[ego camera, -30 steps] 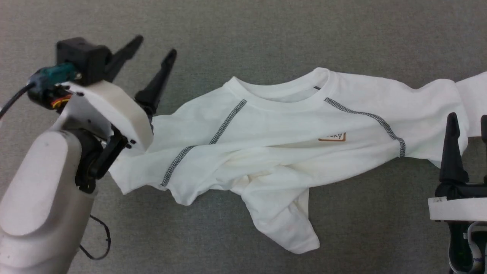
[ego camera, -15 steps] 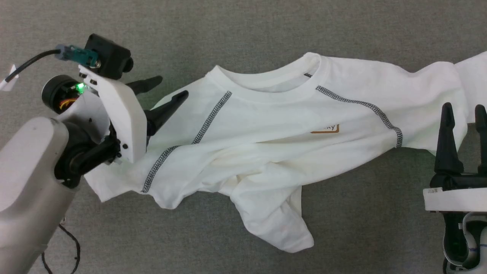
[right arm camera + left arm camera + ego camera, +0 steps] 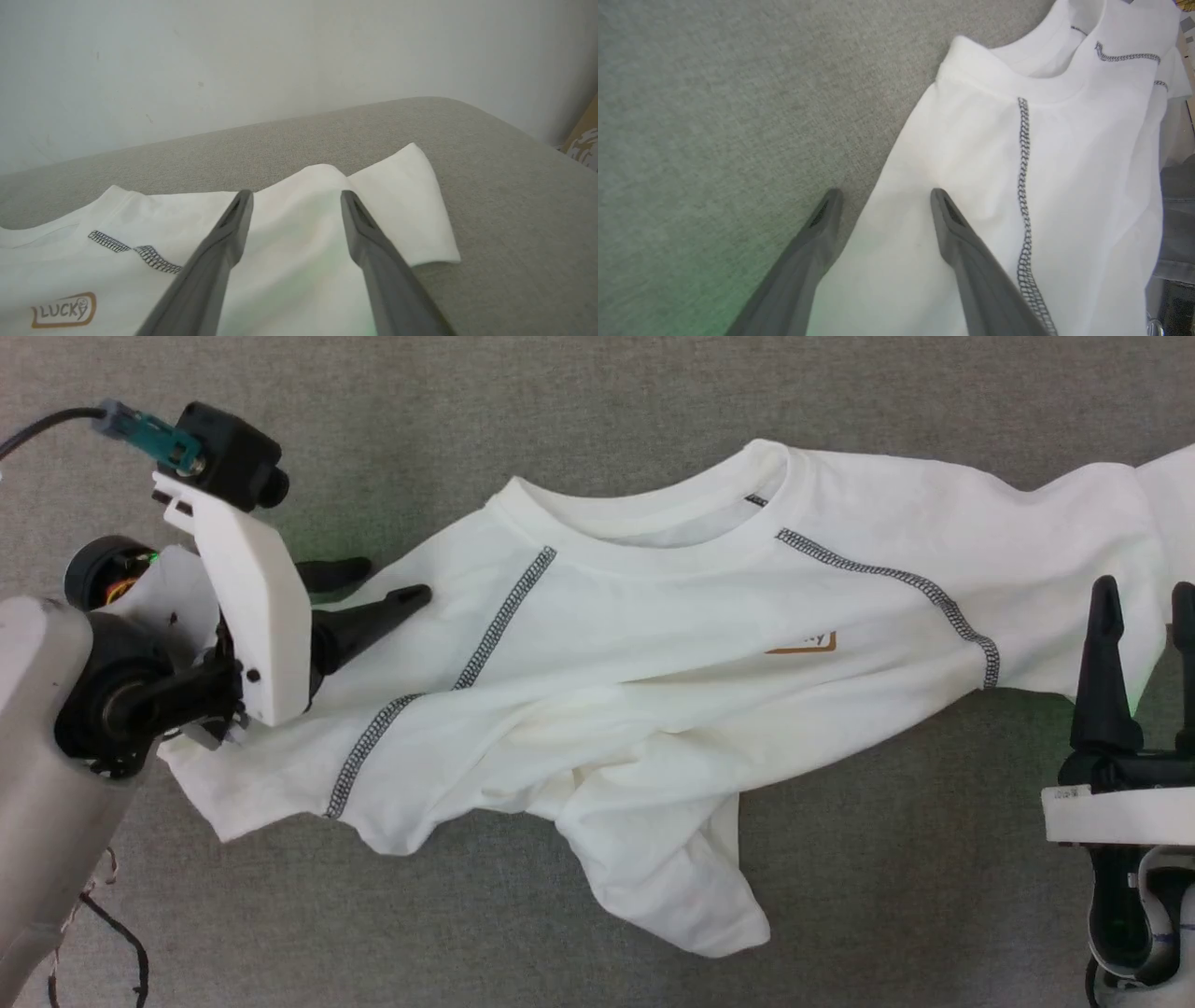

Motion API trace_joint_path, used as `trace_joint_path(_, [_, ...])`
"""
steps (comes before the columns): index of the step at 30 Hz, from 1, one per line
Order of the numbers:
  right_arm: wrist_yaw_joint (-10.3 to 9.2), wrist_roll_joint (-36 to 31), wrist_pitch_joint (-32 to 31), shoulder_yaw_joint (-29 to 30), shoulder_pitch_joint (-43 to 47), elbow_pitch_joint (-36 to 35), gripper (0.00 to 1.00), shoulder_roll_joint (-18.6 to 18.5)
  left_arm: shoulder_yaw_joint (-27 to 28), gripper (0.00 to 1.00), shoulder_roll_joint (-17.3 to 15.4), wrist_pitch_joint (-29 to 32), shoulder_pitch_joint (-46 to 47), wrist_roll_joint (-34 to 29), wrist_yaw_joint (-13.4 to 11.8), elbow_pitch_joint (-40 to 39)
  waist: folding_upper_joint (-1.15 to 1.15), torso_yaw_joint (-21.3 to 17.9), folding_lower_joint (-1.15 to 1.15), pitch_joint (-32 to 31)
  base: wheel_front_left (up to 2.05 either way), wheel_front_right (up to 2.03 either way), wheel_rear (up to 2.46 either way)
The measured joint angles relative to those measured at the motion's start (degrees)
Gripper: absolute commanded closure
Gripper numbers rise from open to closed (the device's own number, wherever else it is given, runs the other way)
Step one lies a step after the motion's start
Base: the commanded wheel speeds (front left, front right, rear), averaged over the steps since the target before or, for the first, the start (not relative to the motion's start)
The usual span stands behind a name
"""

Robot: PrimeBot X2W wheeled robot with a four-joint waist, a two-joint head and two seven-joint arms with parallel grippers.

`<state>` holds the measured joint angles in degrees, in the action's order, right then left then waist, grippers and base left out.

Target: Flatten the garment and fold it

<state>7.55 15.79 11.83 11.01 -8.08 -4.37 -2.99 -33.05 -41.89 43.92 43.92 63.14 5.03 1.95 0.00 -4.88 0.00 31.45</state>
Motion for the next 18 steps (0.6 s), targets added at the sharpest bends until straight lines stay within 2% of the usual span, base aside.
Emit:
trace_joint_path(1, [0.0, 0.08, 0.01, -0.02, -0.14, 0.15, 0.0, 0.0, 0.18, 0.54, 0.0, 0.36, -0.1, 0.9, -0.31, -0.26, 0.0, 0.0, 0.0, 0.1, 0.0, 0.0, 0.0])
trace_joint_path(2, [0.0, 0.22, 0.04, -0.08, -0.26, 0.25, 0.0, 0.0, 0.47, 1.0, 0.03, 0.46, -0.31, 1.72, -0.62, -0.43, 0.0, 0.01, 0.0, 0.2, 0.0, 0.0, 0.0])
trace_joint_path(9, [0.0, 0.36, 0.07, -0.07, -1.37, 1.08, 0.0, 0.01, 2.63, 1.0, 0.98, -0.79, -3.03, 5.93, -1.14, -0.94, 0.0, 0.19, 0.01, 0.19, 0.0, 0.0, 0.0])
trace_joint_path(14, [0.0, -0.23, 0.21, -1.12, -1.75, 1.68, 0.0, -0.01, 3.99, 1.0, 2.08, -5.19, -4.13, 5.8, -1.07, -0.71, 0.0, 0.46, 0.01, -1.17, 0.0, 0.0, 0.0])
trace_joint_path(18, [0.0, -2.93, -2.35, -3.63, -3.99, 0.82, 0.0, -0.01, 5.26, 1.0, 2.31, -9.76, -4.43, 4.41, -0.47, -0.82, 0.0, 0.8, 0.01, -2.83, 0.0, 0.0, 0.0])
